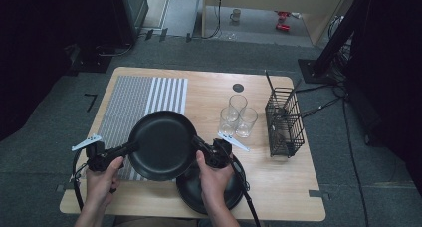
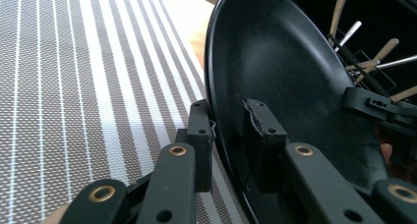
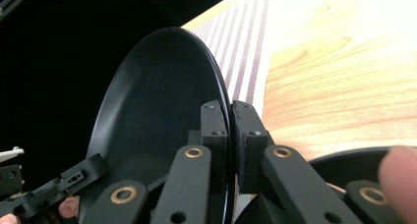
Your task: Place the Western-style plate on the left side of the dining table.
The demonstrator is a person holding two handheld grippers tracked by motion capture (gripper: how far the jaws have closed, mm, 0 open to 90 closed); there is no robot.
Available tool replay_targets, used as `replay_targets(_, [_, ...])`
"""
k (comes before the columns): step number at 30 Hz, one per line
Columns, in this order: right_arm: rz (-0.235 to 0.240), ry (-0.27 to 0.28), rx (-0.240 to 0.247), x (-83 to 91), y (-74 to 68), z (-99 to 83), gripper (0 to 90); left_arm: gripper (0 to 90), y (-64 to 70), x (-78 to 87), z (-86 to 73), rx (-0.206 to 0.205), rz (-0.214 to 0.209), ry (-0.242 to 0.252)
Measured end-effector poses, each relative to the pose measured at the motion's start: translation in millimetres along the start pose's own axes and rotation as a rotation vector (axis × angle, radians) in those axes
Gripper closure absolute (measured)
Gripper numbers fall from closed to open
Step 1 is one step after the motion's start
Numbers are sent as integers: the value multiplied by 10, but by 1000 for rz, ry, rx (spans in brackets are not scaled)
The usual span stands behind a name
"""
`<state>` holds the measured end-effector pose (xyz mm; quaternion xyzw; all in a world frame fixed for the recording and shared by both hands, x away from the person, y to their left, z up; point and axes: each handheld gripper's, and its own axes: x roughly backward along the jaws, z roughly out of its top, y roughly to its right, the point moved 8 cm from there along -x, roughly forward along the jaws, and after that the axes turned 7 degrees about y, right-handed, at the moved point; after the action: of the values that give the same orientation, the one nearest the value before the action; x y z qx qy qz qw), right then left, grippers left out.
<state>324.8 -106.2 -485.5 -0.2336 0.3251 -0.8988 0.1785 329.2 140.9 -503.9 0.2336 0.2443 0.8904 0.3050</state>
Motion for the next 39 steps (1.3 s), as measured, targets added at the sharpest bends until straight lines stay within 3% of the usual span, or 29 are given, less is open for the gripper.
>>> replay_targets(12, [6,-23,31,-222,-82,108,859,758,-140,-53,134,24,6,18])
replay_targets(33, [21,-83,38,-673,-167,171,859,756,-440,-111,308,64,75,52])
replay_targets(39, [35,-95,40,-794,-222,192,858,760,-527,-108,458,62,86,61])
